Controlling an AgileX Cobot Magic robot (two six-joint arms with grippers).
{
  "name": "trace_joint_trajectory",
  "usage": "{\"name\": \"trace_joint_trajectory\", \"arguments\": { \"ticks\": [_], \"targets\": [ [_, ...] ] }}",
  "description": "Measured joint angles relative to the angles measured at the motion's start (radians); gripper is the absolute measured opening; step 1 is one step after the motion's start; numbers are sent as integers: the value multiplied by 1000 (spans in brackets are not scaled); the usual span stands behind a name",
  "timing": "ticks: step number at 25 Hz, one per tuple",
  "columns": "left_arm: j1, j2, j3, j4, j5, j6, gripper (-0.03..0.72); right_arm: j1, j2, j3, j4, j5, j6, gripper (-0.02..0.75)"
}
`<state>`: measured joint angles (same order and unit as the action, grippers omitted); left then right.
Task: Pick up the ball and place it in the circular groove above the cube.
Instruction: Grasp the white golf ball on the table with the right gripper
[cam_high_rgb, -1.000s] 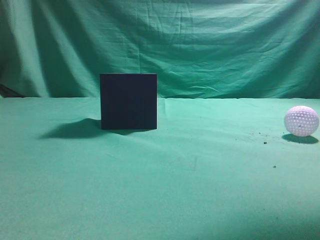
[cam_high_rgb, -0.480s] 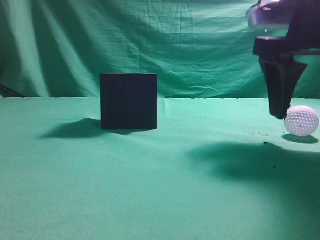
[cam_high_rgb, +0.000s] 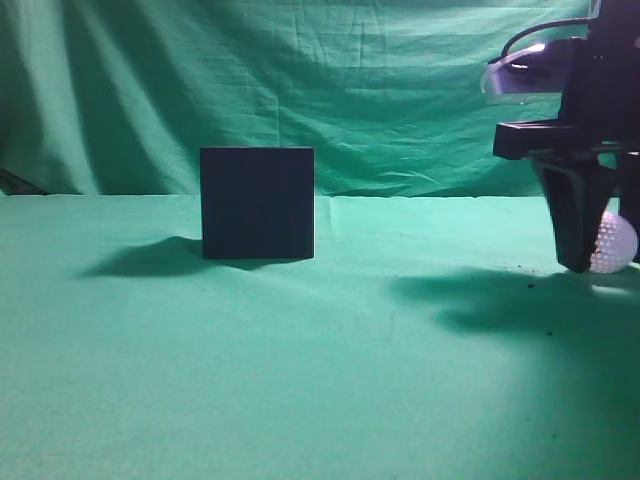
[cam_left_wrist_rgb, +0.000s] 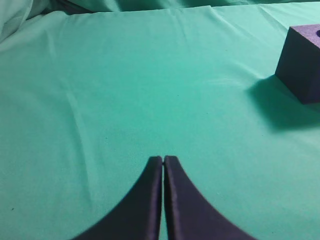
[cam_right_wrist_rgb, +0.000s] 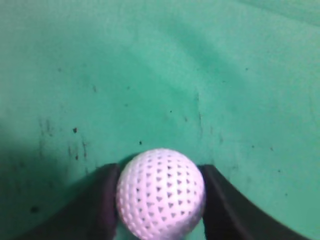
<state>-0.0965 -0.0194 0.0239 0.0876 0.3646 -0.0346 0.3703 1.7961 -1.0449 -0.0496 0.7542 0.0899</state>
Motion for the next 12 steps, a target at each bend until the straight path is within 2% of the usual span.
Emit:
{"name": "trace_joint_trajectory", "arguments": {
  "ticks": [1, 2, 9, 12],
  "targets": [
    [0, 0, 0, 0, 0, 0, 0, 0, 0, 0, 0, 0, 8, 330],
    [0, 0, 0, 0, 0, 0, 0, 0, 0, -2, 0, 3, 10, 302],
    [0, 0, 0, 0, 0, 0, 0, 15, 0, -150, 8, 152, 8, 308],
    [0, 0, 0, 0, 0, 0, 0, 62, 0, -257, 12, 209, 3, 308]
  ]
}}
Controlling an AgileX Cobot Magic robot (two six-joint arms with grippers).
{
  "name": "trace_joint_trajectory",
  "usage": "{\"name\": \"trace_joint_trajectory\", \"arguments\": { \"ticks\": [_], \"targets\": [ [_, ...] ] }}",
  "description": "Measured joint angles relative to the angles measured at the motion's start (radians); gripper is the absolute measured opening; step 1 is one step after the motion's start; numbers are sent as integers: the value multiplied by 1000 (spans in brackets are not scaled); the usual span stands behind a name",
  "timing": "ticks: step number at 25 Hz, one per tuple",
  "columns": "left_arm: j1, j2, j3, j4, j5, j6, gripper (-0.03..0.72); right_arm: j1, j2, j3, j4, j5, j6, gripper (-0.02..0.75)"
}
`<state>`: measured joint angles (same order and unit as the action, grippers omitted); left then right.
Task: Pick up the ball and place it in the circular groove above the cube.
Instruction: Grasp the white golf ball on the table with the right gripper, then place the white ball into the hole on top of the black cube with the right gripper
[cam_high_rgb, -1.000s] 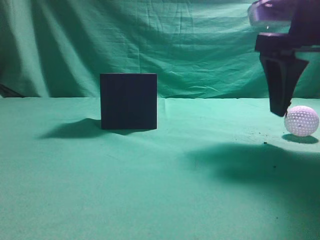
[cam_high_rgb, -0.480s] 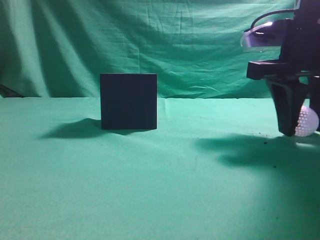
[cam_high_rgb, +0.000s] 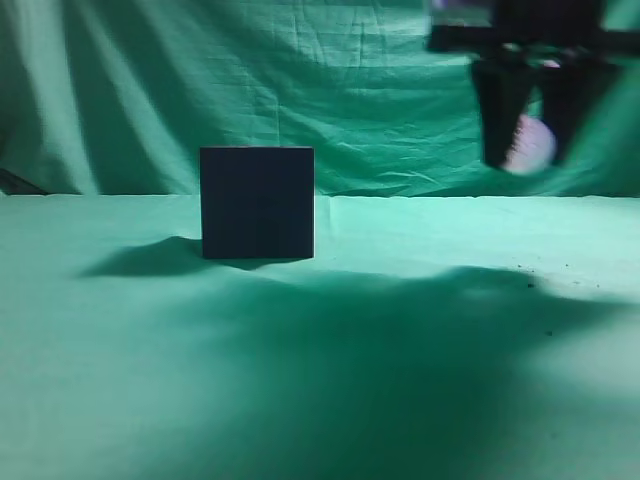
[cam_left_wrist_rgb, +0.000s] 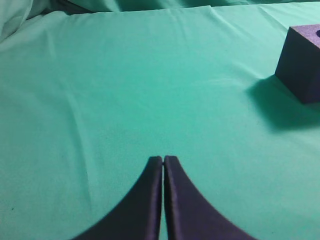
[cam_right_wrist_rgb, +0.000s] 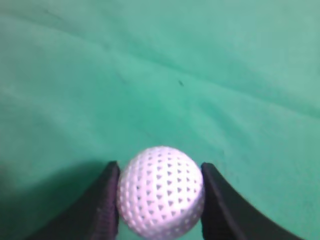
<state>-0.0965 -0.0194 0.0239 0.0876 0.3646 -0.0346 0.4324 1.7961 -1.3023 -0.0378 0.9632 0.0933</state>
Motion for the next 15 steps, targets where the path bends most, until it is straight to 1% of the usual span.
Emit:
{"name": "trace_joint_trajectory", "arguments": {
  "ticks": [4, 6, 9, 12, 15],
  "targets": [
    [0, 0, 0, 0, 0, 0, 0, 118, 4, -144, 2, 14, -4, 308],
    [0, 0, 0, 0, 0, 0, 0, 186, 15, -209, 4, -6, -4, 308],
    [0, 0, 0, 0, 0, 0, 0, 265, 58, -304, 11, -25, -7, 308],
    [0, 0, 0, 0, 0, 0, 0, 299, 140, -404, 16, -16, -7, 308],
    [0, 0, 0, 0, 0, 0, 0, 301, 228, -491, 18, 24, -7, 308]
  ]
}}
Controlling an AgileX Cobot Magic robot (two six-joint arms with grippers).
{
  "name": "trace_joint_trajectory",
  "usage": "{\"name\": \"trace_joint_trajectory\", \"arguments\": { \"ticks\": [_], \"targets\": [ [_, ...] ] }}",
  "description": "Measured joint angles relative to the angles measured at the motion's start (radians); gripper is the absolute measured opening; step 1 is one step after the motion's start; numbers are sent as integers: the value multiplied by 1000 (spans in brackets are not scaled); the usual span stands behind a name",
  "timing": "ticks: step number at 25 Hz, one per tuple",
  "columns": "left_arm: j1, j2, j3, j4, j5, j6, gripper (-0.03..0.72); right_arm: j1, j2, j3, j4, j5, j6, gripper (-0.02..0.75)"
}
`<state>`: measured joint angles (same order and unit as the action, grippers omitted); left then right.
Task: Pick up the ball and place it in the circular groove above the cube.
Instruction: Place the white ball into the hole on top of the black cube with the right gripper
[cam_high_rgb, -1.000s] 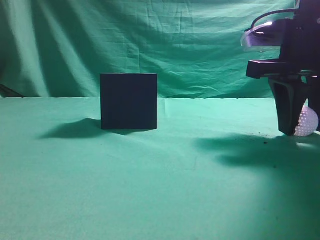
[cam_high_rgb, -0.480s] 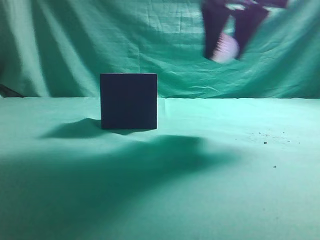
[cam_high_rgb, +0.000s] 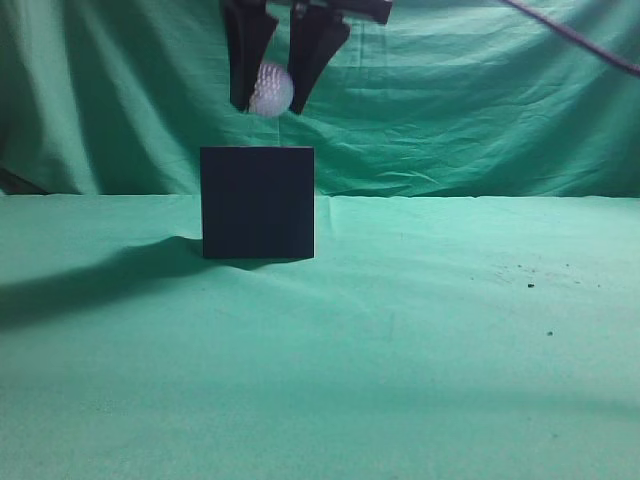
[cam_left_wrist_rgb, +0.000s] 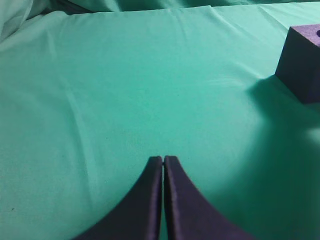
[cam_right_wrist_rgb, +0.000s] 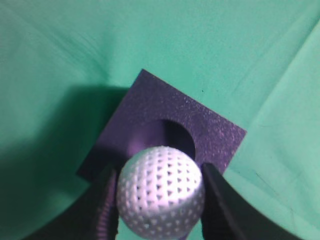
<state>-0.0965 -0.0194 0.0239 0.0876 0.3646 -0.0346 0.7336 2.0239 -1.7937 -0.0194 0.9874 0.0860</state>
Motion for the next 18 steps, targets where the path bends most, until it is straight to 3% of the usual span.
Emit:
{"name": "trace_joint_trajectory", "arguments": {
  "ticks": [11, 16, 18],
  "targets": [
    [0, 0, 0, 0, 0, 0, 0, 0, 97, -81, 28, 30, -2, 308],
    [0, 0, 0, 0, 0, 0, 0, 0, 98, -81, -3, 23, -2, 536],
    [0, 0, 0, 0, 0, 0, 0, 0, 98, -85, -19, 19, -2, 571]
  ]
}}
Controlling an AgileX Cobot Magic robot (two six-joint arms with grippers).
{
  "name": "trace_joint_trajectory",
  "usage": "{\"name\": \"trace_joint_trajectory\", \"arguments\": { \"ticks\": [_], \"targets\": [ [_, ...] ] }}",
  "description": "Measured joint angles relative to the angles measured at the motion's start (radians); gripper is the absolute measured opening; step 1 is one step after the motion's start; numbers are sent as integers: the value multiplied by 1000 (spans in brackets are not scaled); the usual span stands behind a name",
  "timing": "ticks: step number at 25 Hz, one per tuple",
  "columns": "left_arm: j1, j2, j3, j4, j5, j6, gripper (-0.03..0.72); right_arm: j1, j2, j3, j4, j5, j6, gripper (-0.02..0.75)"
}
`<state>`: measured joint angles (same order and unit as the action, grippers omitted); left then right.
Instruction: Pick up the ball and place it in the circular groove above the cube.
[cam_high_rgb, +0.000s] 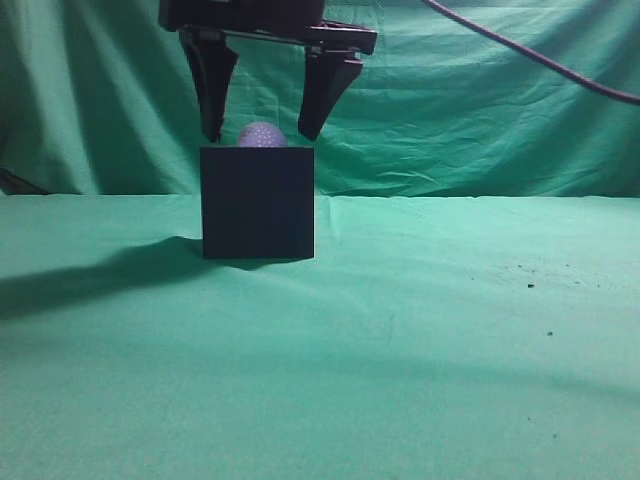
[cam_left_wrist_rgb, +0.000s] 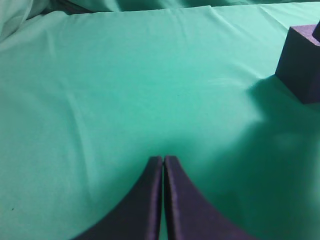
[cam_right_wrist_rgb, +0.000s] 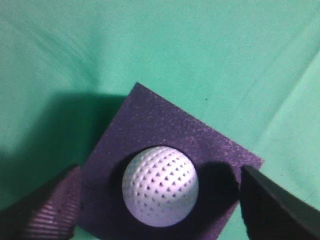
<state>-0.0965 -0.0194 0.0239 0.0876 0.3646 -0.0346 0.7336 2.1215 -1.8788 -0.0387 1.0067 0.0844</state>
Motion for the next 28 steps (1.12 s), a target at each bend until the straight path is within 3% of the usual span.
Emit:
{"name": "trace_joint_trajectory", "arguments": {
  "ticks": [4, 8, 11, 18, 20, 22, 28],
  "targets": [
    [0, 0, 0, 0, 0, 0, 0, 0, 0, -59, -20, 64, 0, 571],
    [0, 0, 0, 0, 0, 0, 0, 0, -17, -168, -22, 208, 0, 386],
    [0, 0, 0, 0, 0, 0, 0, 0, -58, -221, -49, 234, 0, 250],
    [0, 0, 0, 0, 0, 0, 0, 0, -250, -160, -71, 244, 48, 0],
    [0, 0, 0, 0, 0, 0, 0, 0, -338, -75, -71, 244, 67, 0],
    [0, 0, 0, 0, 0, 0, 0, 0, -442, 41, -73, 246, 74, 48],
    [0, 0, 0, 0, 0, 0, 0, 0, -748, 392, -86, 248, 132, 48]
  ]
}}
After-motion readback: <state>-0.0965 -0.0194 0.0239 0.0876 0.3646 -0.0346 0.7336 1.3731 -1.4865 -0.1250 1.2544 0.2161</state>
